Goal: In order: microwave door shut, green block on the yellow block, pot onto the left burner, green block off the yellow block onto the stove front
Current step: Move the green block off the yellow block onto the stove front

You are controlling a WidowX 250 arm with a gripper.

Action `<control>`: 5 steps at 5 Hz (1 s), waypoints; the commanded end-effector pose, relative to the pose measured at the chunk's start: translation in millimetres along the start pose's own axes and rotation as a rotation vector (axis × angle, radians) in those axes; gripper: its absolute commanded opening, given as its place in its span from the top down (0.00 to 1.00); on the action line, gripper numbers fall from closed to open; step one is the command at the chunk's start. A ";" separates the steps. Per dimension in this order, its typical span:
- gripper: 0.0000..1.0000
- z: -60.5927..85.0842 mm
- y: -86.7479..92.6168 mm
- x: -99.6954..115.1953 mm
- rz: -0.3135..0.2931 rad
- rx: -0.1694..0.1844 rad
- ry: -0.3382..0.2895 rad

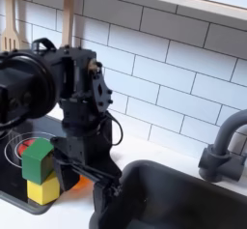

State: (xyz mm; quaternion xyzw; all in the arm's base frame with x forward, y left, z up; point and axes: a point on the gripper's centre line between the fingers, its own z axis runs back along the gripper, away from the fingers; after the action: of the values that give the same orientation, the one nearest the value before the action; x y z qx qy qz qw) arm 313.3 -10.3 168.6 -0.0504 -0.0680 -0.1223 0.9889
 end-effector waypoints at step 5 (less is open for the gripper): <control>0.00 41.6 56.4 7.3 0.128 0.014 0.011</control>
State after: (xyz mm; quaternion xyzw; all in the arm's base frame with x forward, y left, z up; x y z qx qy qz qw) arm 329.4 47.1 207.4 -0.0472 -0.0640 -0.0568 0.9952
